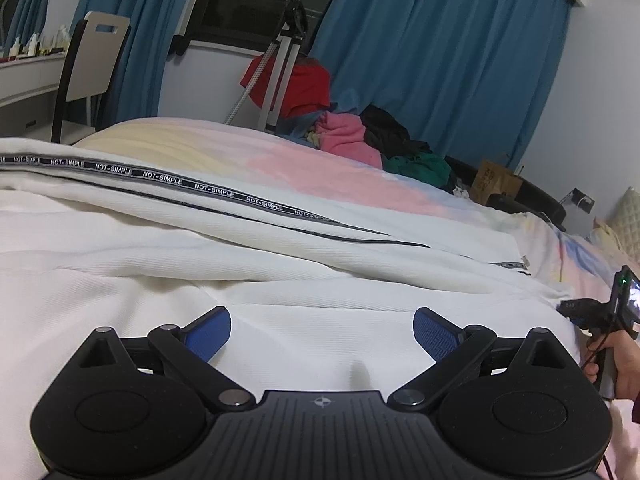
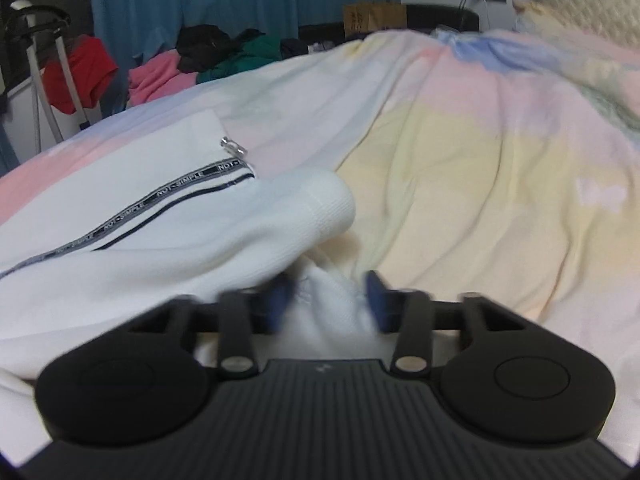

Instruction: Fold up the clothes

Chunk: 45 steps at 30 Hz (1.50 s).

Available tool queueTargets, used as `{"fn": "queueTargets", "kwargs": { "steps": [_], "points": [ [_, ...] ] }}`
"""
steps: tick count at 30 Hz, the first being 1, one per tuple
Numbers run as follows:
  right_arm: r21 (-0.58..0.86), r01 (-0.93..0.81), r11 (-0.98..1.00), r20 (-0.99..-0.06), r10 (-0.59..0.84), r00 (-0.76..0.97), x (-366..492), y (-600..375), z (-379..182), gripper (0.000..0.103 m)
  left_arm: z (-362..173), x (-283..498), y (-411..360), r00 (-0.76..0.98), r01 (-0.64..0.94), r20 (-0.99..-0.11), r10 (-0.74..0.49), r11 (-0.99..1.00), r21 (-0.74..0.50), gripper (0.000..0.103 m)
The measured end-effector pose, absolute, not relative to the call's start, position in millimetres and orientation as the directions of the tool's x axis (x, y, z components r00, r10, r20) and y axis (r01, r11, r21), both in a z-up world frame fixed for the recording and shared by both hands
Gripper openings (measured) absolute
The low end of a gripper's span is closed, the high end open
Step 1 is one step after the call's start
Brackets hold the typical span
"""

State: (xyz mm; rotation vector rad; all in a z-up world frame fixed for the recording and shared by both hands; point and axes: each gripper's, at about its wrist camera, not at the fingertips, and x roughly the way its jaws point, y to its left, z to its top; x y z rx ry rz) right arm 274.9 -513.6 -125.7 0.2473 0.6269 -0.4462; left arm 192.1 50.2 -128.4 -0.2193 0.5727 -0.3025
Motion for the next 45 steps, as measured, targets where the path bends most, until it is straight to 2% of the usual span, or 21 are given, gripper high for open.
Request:
{"fn": "queueTargets", "kwargs": {
  "steps": [2, 7, 10, 15, 17, 18, 19, 23, 27, 32, 33, 35, 37, 39, 42, 45],
  "points": [
    [0.086, 0.493, 0.866, -0.583, -0.357, 0.729, 268, -512, -118, 0.020, -128, 193, 52, 0.798, 0.209, -0.499, -0.339, 0.931, -0.298, 0.099],
    [0.111, 0.599, 0.793, -0.482, -0.484, 0.730, 249, -513, -96, 0.018, -123, 191, 57, 0.808, 0.193, -0.488, -0.331, 0.930, -0.312, 0.099],
    [0.108, 0.653, 0.750, -0.485, -0.533, 0.693, 252, -515, -99, 0.018, -117, 188, 59, 0.819, 0.190, -0.472, -0.325, 0.931, -0.312, 0.099],
    [0.062, 0.685, 0.726, -0.523, -0.561, 0.642, 264, -508, -113, 0.023, -111, 184, 63, 0.831, 0.180, -0.462, -0.309, 0.936, -0.302, 0.099],
    [0.020, 0.702, 0.712, -0.494, -0.603, 0.626, 262, -497, -104, 0.030, -106, 178, 61, 0.859, 0.180, -0.437, -0.267, 0.956, -0.231, 0.099],
    [0.008, 0.708, 0.707, -0.479, -0.618, 0.623, 259, -490, -97, 0.030, -102, 174, 60, 0.877, 0.176, -0.418, -0.239, 0.967, -0.184, 0.099],
    [0.025, 0.698, 0.716, -0.473, -0.607, 0.639, 255, -484, -89, 0.031, -97, 169, 59, 0.892, 0.173, -0.397, -0.218, 0.974, -0.147, 0.099],
    [0.087, 0.653, 0.752, -0.445, -0.557, 0.701, 239, -460, -59, 0.029, -85, 150, 62, 0.906, 0.182, -0.357, -0.225, 0.972, -0.151, 0.099],
    [0.076, 0.567, 0.820, -0.446, -0.481, 0.755, 217, -428, -32, 0.029, -81, 133, 58, 0.903, 0.198, -0.361, -0.233, 0.971, -0.133, 0.099],
    [0.163, 0.510, 0.844, -0.507, -0.372, 0.777, 173, -405, -22, 0.030, -74, 116, 57, 0.896, 0.178, -0.388, -0.216, 0.975, -0.132, 0.099],
    [0.181, 0.513, 0.839, -0.530, -0.356, 0.770, 167, -404, -22, 0.031, -74, 114, 59, 0.891, 0.162, -0.404, -0.207, 0.976, -0.143, 0.099],
    [0.236, 0.517, 0.823, -0.578, -0.309, 0.755, 158, -408, -25, 0.051, -73, 110, 64, 0.880, 0.130, -0.436, -0.189, 0.978, -0.163, 0.099],
    [0.283, 0.520, 0.806, -0.592, -0.279, 0.756, 151, -411, -26, 0.061, -73, 107, 69, 0.863, 0.091, -0.478, -0.165, 0.980, -0.175, 0.099],
    [0.299, 0.514, 0.804, -0.586, -0.271, 0.764, 147, -412, -25, 0.065, -73, 104, 77, 0.845, 0.042, -0.519, -0.128, 0.984, -0.176, 0.099],
    [0.301, 0.523, 0.797, -0.603, -0.266, 0.752, 147, -415, -28, 0.065, -68, 98, 97, 0.819, -0.034, -0.569, -0.072, 0.984, -0.174, 0.099],
    [0.315, 0.535, 0.784, -0.627, -0.251, 0.737, 146, -420, -33, 0.065, -51, 78, 134, 0.840, -0.151, -0.541, 0.038, 0.975, -0.165, 0.099]
  ]
}}
